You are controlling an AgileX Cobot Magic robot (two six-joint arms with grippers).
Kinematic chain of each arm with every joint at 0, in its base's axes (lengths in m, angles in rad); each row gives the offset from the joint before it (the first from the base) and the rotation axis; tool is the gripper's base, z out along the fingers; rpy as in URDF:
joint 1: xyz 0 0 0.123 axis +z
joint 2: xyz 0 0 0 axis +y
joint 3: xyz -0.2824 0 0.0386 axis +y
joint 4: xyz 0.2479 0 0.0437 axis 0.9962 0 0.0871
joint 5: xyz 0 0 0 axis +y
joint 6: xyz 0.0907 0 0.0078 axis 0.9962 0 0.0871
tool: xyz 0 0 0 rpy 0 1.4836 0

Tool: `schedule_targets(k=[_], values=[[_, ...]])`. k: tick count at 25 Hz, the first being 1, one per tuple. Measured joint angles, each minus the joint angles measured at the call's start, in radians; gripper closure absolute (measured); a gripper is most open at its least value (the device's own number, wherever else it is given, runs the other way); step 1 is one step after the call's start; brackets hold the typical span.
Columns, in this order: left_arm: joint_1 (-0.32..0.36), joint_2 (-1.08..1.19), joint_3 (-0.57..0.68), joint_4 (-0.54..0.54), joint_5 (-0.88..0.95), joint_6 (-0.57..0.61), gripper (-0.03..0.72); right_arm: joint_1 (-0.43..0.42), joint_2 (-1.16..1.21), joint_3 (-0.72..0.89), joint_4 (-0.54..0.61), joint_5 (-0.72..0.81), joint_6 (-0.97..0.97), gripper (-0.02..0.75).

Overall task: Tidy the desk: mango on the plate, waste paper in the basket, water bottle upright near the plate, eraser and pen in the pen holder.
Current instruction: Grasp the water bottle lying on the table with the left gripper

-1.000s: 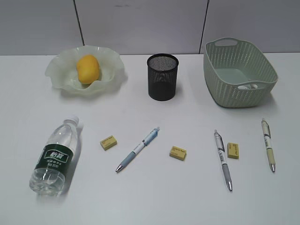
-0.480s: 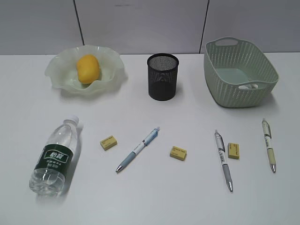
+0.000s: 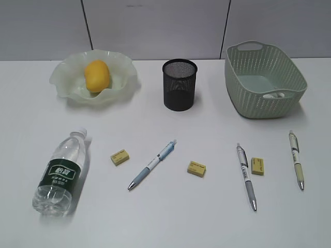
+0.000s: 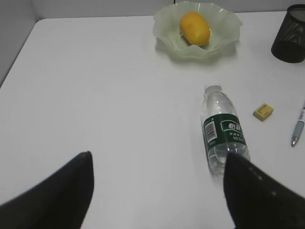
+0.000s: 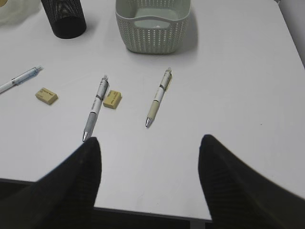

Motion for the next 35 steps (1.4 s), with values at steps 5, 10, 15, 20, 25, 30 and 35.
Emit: schedule_targets(k=[5, 10, 15, 20, 25, 30, 35], values=[[0.0, 0.0, 0.0, 0.0, 0.0, 0.0, 0.098, 0.0, 0.0, 0.0, 0.0, -0.001, 0.0, 0.227], [0.0, 0.0, 0.0, 0.0, 0.0, 0.0, 0.173, 0.0, 0.0, 0.0, 0.0, -0.001, 0.0, 0.227], [0.0, 0.021, -0.012, 0.0, 0.014, -0.001, 0.19, 0.0, 0.0, 0.0, 0.0, -0.001, 0.001, 0.227], [0.0, 0.195, -0.096, -0.008, 0.051, -0.003, 0.19, -0.01, 0.0, 0.0, -0.001, -0.002, 0.001, 0.227], [0.0, 0.454, -0.205, -0.048, 0.136, -0.004, 0.19, -0.016, 0.0, 0.0, -0.001, -0.003, 0.001, 0.227], [0.0, 0.764, -0.328, -0.106, 0.149, -0.008, 0.19, -0.016, 0.0, 0.0, -0.001, -0.003, 0.001, 0.227], [-0.004, 1.068, -0.461, -0.188, 0.149, -0.02, 0.138, -0.016, 0.0, 0.0, -0.001, -0.004, 0.001, 0.227]])
